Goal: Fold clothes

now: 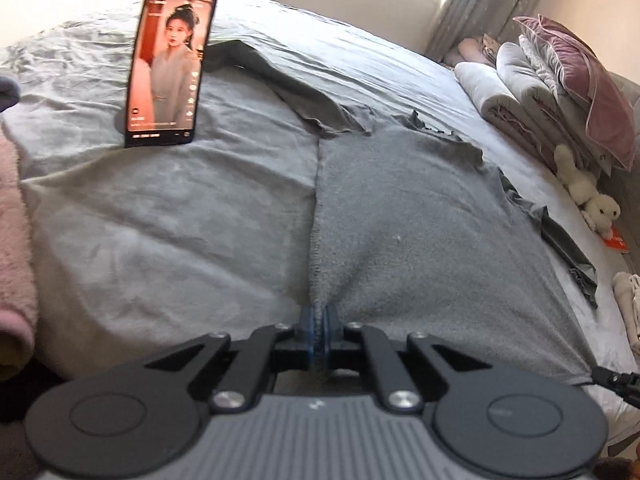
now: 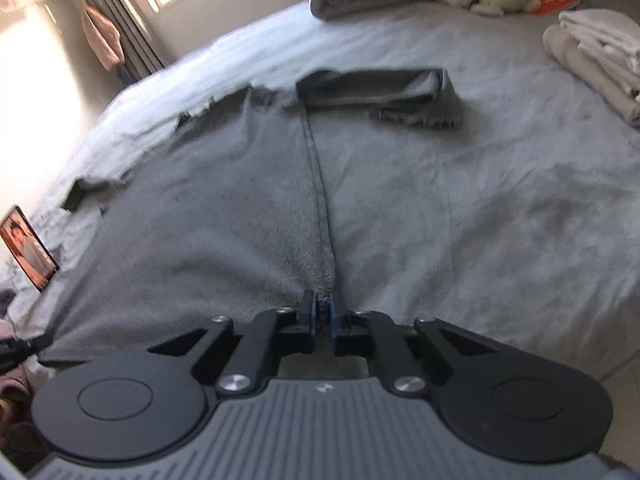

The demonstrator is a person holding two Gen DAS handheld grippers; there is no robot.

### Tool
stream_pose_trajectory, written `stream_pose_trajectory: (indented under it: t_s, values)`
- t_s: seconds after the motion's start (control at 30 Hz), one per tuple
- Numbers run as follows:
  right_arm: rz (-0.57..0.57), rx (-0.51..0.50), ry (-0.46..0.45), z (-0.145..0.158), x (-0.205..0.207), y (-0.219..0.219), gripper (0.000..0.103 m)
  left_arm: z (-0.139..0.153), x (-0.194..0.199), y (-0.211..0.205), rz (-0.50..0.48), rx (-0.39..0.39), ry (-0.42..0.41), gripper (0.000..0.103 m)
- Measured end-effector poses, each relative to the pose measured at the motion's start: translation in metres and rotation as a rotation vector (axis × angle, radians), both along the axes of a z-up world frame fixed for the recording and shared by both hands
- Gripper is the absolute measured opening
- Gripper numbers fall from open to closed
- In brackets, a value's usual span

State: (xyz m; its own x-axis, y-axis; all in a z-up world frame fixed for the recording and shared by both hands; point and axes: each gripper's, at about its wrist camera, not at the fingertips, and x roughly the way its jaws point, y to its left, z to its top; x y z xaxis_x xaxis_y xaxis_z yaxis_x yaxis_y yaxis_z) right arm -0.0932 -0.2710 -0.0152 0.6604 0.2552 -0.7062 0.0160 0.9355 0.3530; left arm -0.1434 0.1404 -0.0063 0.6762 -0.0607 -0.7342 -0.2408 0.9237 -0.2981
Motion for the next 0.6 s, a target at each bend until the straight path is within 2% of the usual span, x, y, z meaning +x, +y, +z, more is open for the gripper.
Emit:
stream_pose_trajectory:
  t_s: [0.1, 0.2, 0.3, 0.43, 0.5, 0.57, 0.6]
  values:
    - [0.01, -0.028, -0.003, 0.003, 0.0, 0.003, 0.007, -0.01, -0.001, 0.002, 0.006, 0.001, 0.037, 0.004]
    - [0.014, -0.046, 0.038, -0.008, 0.007, 0.006, 0.007, -0.023, 0.001, 0.0, 0.004, 0.015, 0.055, 0.005]
    - [-0.001, -0.036, 0.082, -0.027, 0.012, 0.003, 0.007, -0.026, 0.0, -0.005, -0.007, 0.051, 0.042, 0.007]
    - [-0.013, -0.019, 0.074, -0.026, 0.009, 0.001, 0.009, -0.021, -0.004, -0.001, 0.02, 0.031, 0.017, 0.01]
    - [-0.019, -0.035, 0.057, -0.021, 0.007, 0.002, 0.018, -0.018, -0.006, 0.001, 0.035, 0.018, 0.004, 0.021]
    - [-0.033, -0.072, 0.03, -0.016, 0.006, 0.005, 0.02, -0.014, -0.008, 0.002, 0.05, 0.02, -0.019, 0.033]
    - [-0.04, -0.09, 0.017, -0.013, 0.005, 0.006, 0.023, -0.011, -0.009, 0.001, 0.058, 0.032, -0.038, 0.035]
